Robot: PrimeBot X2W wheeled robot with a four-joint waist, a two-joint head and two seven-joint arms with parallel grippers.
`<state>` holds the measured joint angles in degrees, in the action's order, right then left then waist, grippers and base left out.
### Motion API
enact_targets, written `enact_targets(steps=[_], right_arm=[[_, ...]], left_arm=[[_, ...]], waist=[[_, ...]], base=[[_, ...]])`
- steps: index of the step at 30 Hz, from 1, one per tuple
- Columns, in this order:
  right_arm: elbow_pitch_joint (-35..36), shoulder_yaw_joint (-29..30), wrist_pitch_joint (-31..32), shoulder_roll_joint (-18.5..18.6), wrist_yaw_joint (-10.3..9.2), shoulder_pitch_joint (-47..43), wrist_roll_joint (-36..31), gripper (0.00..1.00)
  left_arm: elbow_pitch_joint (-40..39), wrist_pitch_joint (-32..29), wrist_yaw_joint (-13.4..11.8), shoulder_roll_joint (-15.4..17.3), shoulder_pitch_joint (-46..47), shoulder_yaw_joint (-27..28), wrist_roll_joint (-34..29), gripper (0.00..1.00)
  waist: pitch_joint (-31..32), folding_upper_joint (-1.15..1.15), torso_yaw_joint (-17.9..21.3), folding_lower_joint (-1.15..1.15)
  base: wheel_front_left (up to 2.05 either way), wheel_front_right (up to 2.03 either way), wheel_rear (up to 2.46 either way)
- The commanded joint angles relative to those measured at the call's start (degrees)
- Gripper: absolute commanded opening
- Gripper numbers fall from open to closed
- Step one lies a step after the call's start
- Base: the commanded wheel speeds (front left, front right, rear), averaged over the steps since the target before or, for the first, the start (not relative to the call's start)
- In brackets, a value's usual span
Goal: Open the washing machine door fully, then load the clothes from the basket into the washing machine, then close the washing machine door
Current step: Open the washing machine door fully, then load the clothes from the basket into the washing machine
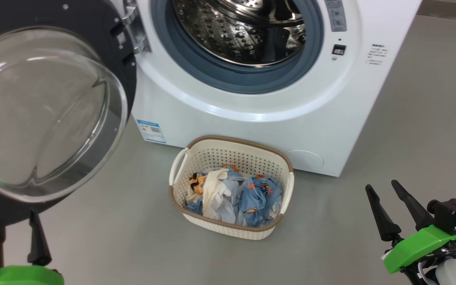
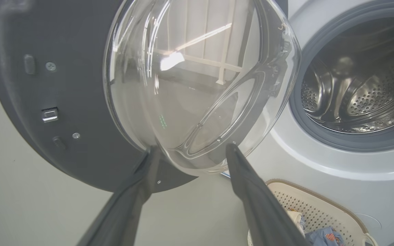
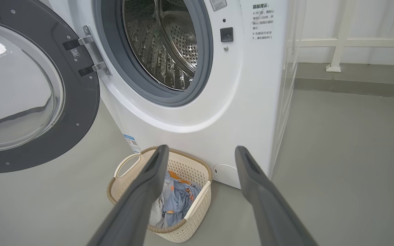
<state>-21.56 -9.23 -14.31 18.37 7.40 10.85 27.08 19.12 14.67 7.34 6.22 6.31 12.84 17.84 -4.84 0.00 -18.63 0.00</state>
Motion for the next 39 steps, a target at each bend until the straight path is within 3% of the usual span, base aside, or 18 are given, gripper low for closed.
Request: enact_targets(steps=[1, 15, 28, 39], right_arm=[[1.42, -0.79, -0.69, 0.56, 0.09, -0.37, 0.27, 1.0], [2.44, 0.88, -0.69, -0.08, 0.09, -0.83, -0.29, 1.0], [3.05, 1.82, -0.69, -0.7, 0.09, -0.59, -0.57, 1.0], [3.49, 2.77, -0.69, -1.3, 0.09, -0.74, -0.76, 1.0]], left_arm=[[-2.1, 0.33, 0.14, 2.01, 0.47, 0.83, 0.06, 1.0], [-6.82, 0.33, 0.14, 4.72, -0.5, -9.2, 3.88, 1.0], [-8.43, 0.33, 0.14, 6.22, -0.4, -13.38, 5.3, 1.0], [-8.59, 0.33, 0.14, 6.31, 0.19, -15.55, 6.29, 1.0]], waist=[[0.2, 0.0, 1.69, 0.0], [-0.41, 0.0, 10.8, 0.0], [-1.2, 0.0, 17.87, 0.0], [-1.87, 0.0, 20.43, 0.0]], base=[[0.0, 0.0, 0.0], [0.0, 0.0, 0.0], [0.0, 0.0, 0.0], [0.0, 0.0, 0.0]])
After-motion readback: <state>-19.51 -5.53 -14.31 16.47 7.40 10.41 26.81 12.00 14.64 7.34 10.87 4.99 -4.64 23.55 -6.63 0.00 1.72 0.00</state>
